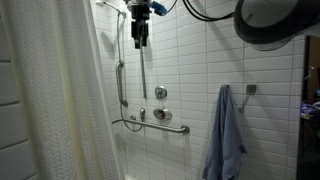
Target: Open the shower curtain
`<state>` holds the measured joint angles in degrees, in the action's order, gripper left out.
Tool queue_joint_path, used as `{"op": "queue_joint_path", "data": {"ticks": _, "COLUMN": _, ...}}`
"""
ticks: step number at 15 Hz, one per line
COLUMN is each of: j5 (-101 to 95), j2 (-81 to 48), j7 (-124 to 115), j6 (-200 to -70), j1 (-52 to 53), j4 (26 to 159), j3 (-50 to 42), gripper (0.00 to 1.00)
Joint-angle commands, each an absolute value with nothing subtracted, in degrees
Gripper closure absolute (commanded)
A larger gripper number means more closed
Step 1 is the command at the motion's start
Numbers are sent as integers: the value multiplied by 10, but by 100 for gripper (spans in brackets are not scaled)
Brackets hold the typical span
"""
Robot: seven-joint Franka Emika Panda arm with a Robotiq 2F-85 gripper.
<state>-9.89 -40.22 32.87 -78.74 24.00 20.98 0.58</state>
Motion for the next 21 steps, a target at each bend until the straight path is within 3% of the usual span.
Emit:
{"op": "queue_joint_path", "data": {"ticks": 1, "j5": -110, "j2": -377, "j7": 267, "j6": -771, "j1": 237, "j4": 225, "j3": 0, "gripper": 0}}
{"op": "queue_joint_path", "data": {"ticks": 21, "j5": -100, "j2": -360, "j7": 68, "j6": -697, "j1": 232, "j4": 222, "j3": 2, "gripper": 0}}
